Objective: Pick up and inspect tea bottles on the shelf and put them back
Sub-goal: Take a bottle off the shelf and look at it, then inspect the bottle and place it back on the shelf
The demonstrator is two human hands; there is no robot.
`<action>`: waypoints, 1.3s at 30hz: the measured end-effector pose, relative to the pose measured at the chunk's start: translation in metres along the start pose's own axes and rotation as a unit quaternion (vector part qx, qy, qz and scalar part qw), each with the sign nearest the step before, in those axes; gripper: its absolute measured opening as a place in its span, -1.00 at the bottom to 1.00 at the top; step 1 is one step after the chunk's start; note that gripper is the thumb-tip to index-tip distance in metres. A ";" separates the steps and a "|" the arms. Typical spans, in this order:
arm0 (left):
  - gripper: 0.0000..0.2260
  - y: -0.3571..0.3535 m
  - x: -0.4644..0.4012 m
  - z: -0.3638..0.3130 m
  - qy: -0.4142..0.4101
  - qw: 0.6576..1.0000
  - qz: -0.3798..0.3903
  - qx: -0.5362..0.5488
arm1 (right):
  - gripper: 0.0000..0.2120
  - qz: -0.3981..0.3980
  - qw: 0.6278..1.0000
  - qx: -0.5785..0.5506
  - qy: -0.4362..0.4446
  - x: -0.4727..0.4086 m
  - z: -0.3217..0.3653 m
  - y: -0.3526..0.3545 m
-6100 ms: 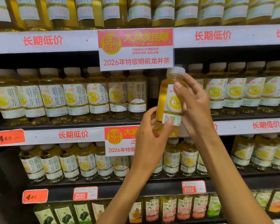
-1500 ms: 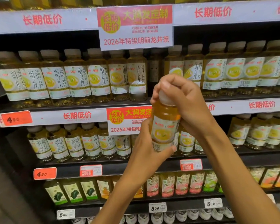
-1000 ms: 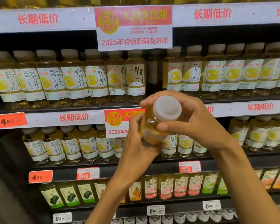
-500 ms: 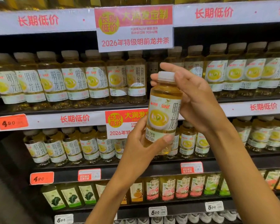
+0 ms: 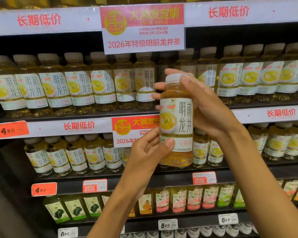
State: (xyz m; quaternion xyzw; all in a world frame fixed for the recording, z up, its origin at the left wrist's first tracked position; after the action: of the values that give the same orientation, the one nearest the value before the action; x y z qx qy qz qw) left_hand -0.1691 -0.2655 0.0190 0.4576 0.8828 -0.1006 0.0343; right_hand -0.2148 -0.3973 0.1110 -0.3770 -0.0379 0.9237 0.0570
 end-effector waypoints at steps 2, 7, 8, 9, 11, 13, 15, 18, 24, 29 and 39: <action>-0.57 -0.003 0.000 0.003 0.010 1.000 0.008 0.027 | -0.62 0.015 1.000 -0.002 -0.023 0.000 -0.003 0.002; -0.57 -0.006 -0.004 0.006 0.004 0.997 -0.003 0.075 | -0.53 -0.013 0.998 0.056 -0.017 0.002 -0.005 0.009; -0.53 -0.006 -0.005 0.004 -0.004 0.998 -0.015 0.066 | -0.51 -0.026 0.995 0.094 -0.011 0.003 -0.005 0.010; -0.50 -0.006 -0.007 0.001 -0.015 0.998 -0.027 0.057 | -0.47 -0.040 0.991 0.125 -0.004 0.004 -0.006 0.011; -0.52 -0.005 -0.013 -0.005 -0.040 0.997 -0.052 0.036 | -0.42 -0.079 0.986 0.149 0.012 0.005 -0.007 0.014; -0.59 -0.006 -0.022 -0.015 -0.071 0.994 -0.082 -0.008 | -0.49 -0.113 0.982 0.148 0.037 0.003 -0.005 0.017; -0.65 -0.008 -0.033 -0.025 -0.099 0.988 -0.100 -0.066 | -0.66 -0.135 0.979 0.142 0.063 -0.003 -0.003 0.019; -0.67 -0.011 -0.052 -0.039 -0.120 0.976 -0.121 -0.137 | -0.82 -0.166 0.971 0.142 0.093 -0.016 0.000 0.022; -0.56 -0.007 -0.072 -0.037 -0.123 0.960 -0.191 -0.164 | -0.86 -0.185 0.970 0.137 0.080 -0.031 -0.010 0.031; -0.58 -0.008 -0.084 -0.046 -0.146 0.924 -0.238 -0.260 | -0.73 -0.186 0.967 0.145 0.095 -0.046 -0.010 0.036; -0.50 -0.007 -0.088 -0.040 -0.173 0.855 -0.336 -0.354 | -0.53 -0.141 0.961 0.212 0.112 -0.060 -0.025 0.035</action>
State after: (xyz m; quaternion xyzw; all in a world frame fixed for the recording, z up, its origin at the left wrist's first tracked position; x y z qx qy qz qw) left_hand -0.1232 -0.3315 0.0726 0.0655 0.9386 0.1363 0.3102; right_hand -0.1572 -0.4397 0.1307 -0.4482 0.1121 0.8451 0.2691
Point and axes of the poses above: each hand's wrist, its own x-axis away from the middle knuckle, its own y-axis out of the back of the hand, z = x × y, the point moved 3 cm from there along -x, towards the middle knuckle, and after that the axes turned 14 degrees about y, right-handed, at the moved point
